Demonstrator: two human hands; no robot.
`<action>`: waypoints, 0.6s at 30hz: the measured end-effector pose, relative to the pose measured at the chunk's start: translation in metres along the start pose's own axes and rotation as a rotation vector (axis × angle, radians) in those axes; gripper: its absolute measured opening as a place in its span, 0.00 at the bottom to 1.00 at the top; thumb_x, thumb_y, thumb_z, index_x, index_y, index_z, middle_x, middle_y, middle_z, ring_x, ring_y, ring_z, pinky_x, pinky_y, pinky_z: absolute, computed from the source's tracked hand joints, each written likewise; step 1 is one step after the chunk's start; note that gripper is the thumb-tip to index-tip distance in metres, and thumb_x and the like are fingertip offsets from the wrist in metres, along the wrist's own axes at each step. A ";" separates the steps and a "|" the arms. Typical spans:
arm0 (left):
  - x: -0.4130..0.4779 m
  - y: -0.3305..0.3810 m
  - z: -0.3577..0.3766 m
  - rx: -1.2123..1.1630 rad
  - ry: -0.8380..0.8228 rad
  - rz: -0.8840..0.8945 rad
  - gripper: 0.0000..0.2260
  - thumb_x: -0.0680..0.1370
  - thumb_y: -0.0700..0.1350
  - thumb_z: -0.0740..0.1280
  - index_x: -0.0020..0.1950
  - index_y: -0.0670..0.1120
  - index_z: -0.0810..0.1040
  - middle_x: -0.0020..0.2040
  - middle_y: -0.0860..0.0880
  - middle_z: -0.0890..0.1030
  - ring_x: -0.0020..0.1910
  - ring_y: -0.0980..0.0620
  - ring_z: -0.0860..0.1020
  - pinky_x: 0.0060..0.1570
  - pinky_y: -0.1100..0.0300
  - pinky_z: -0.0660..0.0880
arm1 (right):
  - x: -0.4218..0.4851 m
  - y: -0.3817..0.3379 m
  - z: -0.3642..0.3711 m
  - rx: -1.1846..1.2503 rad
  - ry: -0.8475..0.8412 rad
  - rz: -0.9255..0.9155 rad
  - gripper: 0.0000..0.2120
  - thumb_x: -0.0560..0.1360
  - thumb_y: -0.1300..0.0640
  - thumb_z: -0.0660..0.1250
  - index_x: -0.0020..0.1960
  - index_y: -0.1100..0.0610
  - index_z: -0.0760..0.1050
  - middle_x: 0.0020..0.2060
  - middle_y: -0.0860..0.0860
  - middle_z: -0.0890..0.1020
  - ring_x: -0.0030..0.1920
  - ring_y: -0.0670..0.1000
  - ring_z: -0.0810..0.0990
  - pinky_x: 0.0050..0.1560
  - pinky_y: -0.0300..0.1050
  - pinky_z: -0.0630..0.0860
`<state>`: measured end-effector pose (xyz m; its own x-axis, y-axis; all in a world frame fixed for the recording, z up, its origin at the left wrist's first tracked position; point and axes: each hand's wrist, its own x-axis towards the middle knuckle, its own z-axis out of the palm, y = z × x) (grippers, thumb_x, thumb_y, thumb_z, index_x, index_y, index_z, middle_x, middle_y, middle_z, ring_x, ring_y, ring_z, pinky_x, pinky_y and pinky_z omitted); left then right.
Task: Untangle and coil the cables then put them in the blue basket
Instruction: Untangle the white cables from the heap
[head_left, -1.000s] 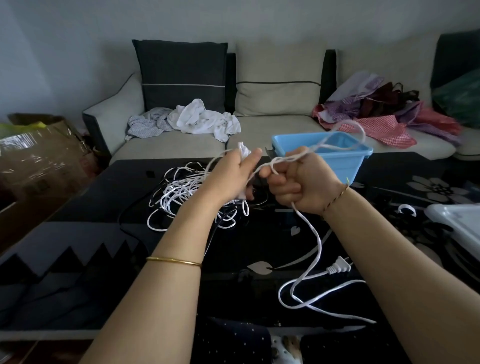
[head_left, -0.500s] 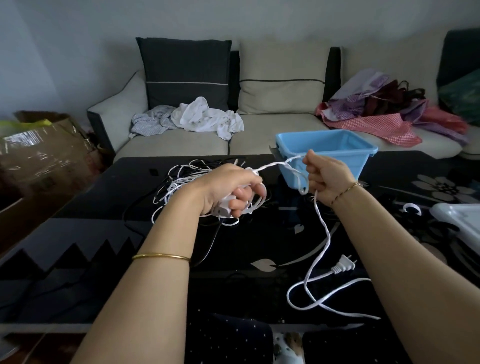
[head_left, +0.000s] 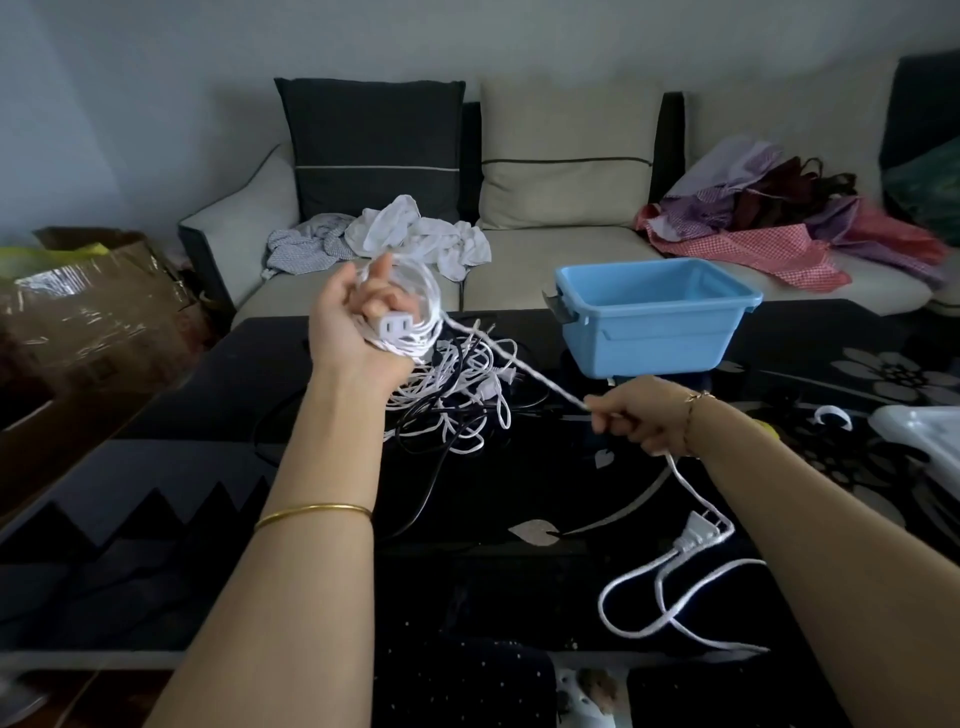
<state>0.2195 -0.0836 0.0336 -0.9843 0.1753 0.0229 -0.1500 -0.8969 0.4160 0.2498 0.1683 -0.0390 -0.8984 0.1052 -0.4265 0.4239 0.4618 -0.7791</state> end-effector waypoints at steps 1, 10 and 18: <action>0.003 -0.001 -0.001 0.007 0.064 0.070 0.14 0.81 0.48 0.60 0.47 0.39 0.79 0.22 0.54 0.72 0.20 0.59 0.70 0.26 0.67 0.73 | -0.003 -0.004 0.003 -0.083 -0.089 -0.013 0.18 0.78 0.48 0.61 0.33 0.56 0.73 0.22 0.47 0.62 0.19 0.44 0.55 0.20 0.33 0.52; 0.020 -0.005 -0.020 0.268 0.334 0.360 0.15 0.80 0.52 0.63 0.43 0.40 0.71 0.33 0.49 0.71 0.20 0.57 0.69 0.38 0.57 0.80 | -0.057 -0.059 0.037 -0.406 -0.545 -0.406 0.18 0.79 0.51 0.60 0.34 0.58 0.75 0.23 0.48 0.63 0.24 0.46 0.55 0.26 0.39 0.51; -0.004 -0.038 -0.010 1.527 -0.171 0.403 0.21 0.82 0.53 0.56 0.36 0.41 0.71 0.27 0.45 0.72 0.19 0.60 0.71 0.25 0.64 0.67 | -0.074 -0.083 0.025 0.129 -0.308 -0.726 0.15 0.78 0.56 0.61 0.33 0.59 0.71 0.21 0.46 0.60 0.22 0.44 0.54 0.23 0.38 0.49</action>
<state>0.2279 -0.0539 0.0086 -0.8972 0.1727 0.4065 0.4415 0.3211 0.8379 0.2842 0.1000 0.0458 -0.8907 -0.4399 0.1146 -0.2280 0.2142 -0.9498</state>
